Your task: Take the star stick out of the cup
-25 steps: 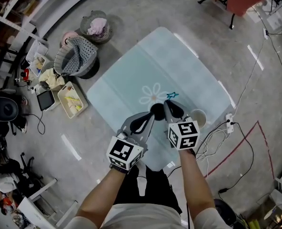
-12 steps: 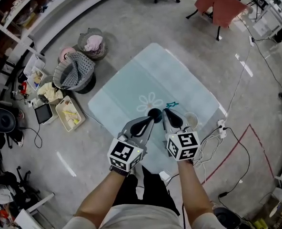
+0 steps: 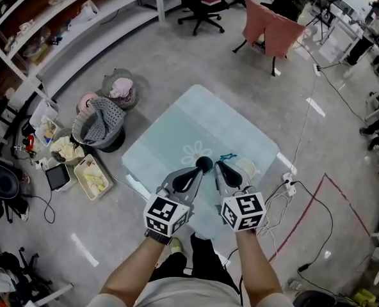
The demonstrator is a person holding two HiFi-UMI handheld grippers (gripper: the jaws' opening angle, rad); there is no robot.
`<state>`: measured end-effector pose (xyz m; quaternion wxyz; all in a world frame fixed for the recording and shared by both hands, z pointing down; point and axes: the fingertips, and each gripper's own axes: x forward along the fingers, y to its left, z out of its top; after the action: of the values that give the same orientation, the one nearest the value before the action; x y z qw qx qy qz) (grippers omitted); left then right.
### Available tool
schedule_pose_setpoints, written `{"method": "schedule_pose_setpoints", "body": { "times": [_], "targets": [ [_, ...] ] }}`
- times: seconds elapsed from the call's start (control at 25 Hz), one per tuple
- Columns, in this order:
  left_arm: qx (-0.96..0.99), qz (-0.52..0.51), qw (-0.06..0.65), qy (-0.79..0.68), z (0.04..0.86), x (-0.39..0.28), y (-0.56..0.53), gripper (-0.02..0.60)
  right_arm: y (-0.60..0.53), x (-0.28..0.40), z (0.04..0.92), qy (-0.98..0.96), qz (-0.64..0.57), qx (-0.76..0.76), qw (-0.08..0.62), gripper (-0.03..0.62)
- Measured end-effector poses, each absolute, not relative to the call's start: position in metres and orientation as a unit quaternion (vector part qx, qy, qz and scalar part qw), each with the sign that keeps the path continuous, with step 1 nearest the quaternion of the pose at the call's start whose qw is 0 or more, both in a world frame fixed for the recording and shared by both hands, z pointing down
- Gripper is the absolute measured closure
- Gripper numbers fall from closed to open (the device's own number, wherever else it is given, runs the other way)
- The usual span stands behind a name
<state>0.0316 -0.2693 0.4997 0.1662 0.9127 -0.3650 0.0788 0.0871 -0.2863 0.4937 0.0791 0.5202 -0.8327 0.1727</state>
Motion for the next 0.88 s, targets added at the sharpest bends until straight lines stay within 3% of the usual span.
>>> {"method": "schedule_pose_setpoints", "body": {
  "times": [0.88],
  "targets": [
    [0.938,0.032,0.101,-0.330,0.365,-0.001,-0.191,0.575,-0.189,0.062,0.349,-0.826,0.064,0.560,0.033,0.566]
  ]
}}
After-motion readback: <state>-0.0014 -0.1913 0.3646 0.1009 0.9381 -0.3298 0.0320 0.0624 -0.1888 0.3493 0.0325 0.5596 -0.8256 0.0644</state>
